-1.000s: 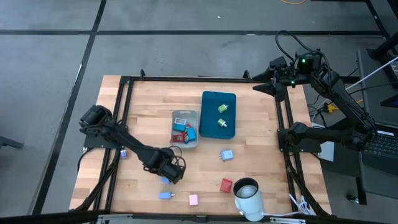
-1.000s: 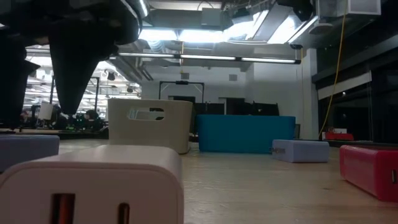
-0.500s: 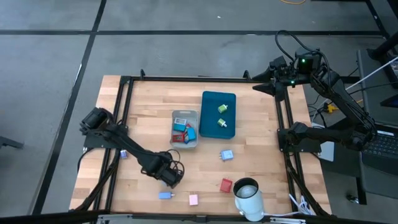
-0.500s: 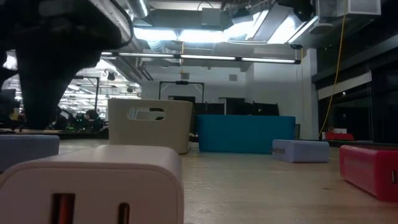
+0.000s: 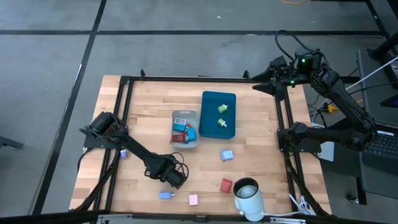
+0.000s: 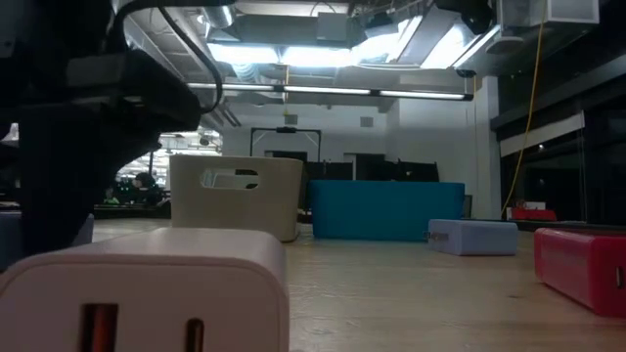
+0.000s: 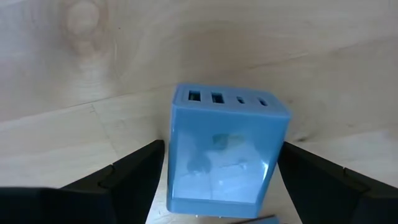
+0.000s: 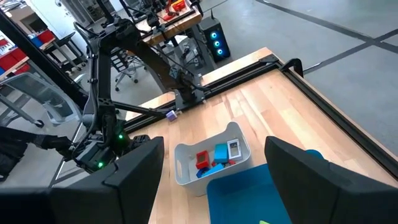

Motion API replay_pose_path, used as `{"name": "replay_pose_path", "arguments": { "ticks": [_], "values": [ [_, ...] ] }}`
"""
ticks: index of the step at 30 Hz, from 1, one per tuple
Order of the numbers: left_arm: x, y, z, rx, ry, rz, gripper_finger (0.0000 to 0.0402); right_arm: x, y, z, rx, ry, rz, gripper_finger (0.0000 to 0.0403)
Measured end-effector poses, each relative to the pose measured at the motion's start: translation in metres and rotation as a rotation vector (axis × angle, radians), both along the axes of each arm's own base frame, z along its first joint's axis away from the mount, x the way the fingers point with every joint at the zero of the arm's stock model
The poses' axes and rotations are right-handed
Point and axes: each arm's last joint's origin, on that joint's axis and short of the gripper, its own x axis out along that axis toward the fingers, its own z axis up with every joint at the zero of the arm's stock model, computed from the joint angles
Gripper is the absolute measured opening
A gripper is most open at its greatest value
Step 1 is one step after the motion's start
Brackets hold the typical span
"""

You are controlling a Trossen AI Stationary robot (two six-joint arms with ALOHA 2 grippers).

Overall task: Pick & Place Office items
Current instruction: Put the top left light blue charger adapter into the blue bin

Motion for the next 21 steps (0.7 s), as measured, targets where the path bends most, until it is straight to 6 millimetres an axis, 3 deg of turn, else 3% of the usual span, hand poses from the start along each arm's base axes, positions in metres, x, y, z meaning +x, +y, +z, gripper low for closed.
{"name": "replay_pose_path", "arguments": {
  "ticks": [3,8,17,19,21],
  "values": [
    [0.000,0.001,-0.003,0.004,0.020,0.002,0.0286,0.000,0.000,0.000,0.000,0.000,0.000,0.0284],
    [0.001,0.004,-0.004,0.000,0.025,-0.014,0.0204,0.000,0.000,0.000,-0.001,0.001,-0.002,0.0284],
    [0.004,0.005,0.009,0.008,-0.086,-0.040,0.0205,0.000,0.000,0.000,-0.004,0.001,-0.001,0.0284],
    [0.007,0.005,0.020,0.024,-0.174,-0.041,0.0205,0.000,0.000,0.000,-0.004,0.001,-0.001,0.0284],
    [0.006,0.008,0.043,0.031,-0.256,-0.035,0.0205,0.000,0.000,0.000,-0.004,0.001,-0.001,0.0284]
  ]
}}
